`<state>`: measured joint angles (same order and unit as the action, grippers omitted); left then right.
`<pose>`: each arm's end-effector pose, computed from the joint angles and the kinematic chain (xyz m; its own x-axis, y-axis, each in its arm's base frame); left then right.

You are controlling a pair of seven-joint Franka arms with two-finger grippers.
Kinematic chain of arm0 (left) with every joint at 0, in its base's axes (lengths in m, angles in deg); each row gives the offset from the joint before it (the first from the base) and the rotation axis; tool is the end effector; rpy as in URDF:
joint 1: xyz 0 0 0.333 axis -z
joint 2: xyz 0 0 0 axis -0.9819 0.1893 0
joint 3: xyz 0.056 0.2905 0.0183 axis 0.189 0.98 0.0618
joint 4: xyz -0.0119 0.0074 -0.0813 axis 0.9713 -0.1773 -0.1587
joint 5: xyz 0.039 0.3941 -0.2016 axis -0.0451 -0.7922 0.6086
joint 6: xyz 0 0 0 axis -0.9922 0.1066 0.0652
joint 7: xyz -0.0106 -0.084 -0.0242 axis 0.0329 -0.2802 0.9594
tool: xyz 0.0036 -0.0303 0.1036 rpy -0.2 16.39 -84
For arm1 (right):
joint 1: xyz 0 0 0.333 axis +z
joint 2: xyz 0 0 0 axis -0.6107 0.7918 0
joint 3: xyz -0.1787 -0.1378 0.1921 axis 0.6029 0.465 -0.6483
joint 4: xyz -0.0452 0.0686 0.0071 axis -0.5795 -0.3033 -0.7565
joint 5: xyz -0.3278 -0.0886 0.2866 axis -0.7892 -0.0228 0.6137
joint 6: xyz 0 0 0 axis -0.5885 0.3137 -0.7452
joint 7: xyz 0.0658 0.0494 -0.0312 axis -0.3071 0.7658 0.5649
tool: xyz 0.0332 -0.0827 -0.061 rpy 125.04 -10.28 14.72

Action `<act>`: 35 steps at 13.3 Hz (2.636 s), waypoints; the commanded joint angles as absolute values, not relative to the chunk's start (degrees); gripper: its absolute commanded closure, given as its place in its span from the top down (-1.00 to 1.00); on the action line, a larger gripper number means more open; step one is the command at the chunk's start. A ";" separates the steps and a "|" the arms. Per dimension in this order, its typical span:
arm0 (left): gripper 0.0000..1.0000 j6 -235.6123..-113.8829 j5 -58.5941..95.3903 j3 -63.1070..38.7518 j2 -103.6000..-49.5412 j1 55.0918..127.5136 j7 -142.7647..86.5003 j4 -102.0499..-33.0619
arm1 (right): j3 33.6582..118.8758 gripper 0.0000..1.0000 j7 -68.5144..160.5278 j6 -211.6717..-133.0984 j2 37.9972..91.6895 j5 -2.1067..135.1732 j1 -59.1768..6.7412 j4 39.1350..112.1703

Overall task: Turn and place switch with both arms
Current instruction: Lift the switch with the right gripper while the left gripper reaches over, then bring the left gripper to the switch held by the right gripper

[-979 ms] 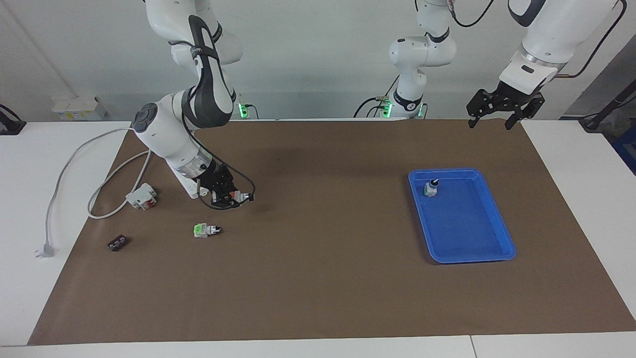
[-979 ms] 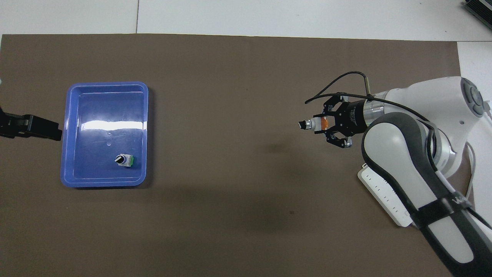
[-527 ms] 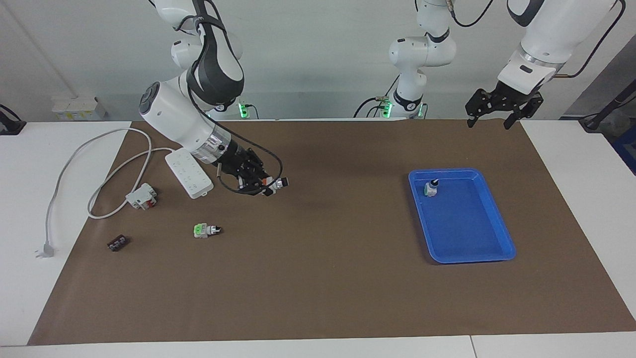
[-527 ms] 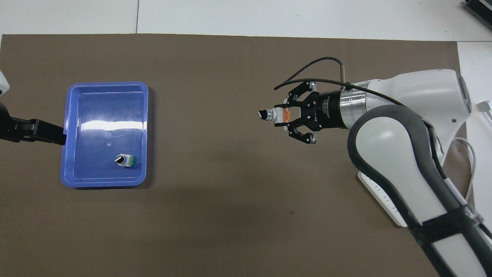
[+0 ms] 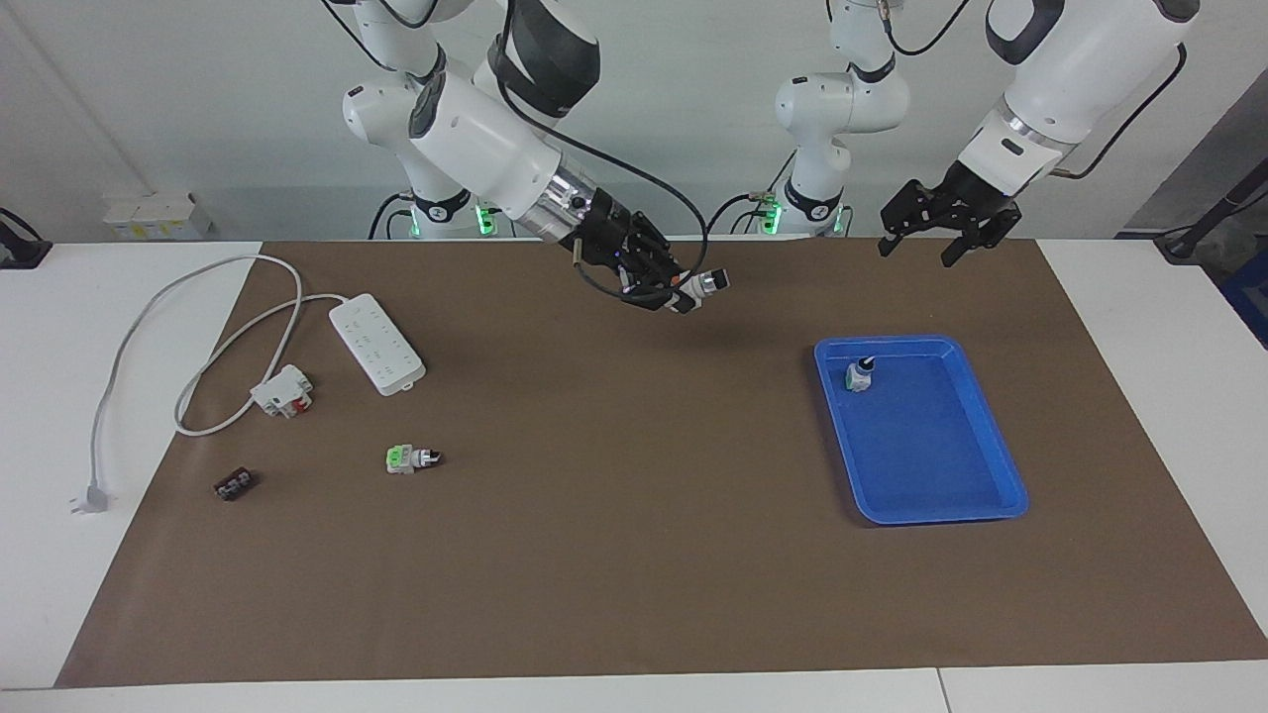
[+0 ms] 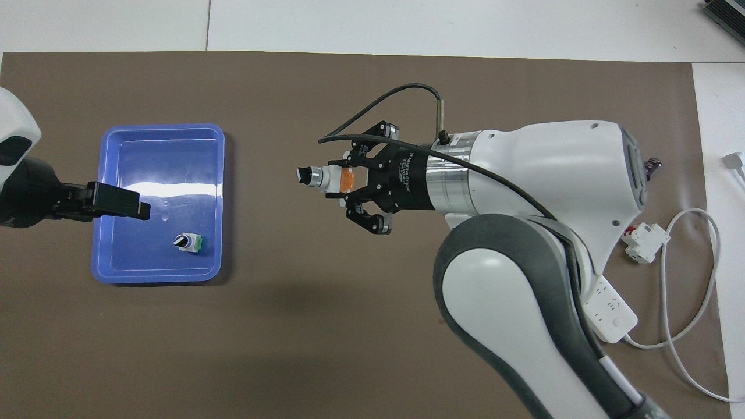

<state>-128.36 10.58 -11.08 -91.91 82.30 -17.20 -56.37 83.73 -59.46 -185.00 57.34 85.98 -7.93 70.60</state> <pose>0.5758 -0.0842 0.5945 0.9993 -0.0042 -0.0361 0.0066 -0.9558 0.2938 0.5912 0.3574 0.5185 0.0026 -0.6582 -0.7529 -0.9919 0.0941 -0.0857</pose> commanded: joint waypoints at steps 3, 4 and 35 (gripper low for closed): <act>0.97 -135.67 24.70 -10.64 -93.49 84.79 -36.92 -59.17 | 83.82 -1.00 -61.22 -184.78 58.47 86.39 -6.79 69.63; 0.90 -137.07 26.73 -10.64 -93.40 85.49 -40.51 -59.69 | 83.73 -1.00 -61.22 -184.86 58.47 86.39 -6.79 69.81; -1.00 -147.02 39.76 -10.38 -92.52 93.33 -22.96 -66.28 | 83.73 -1.00 -61.22 -184.87 58.47 85.87 -5.65 70.07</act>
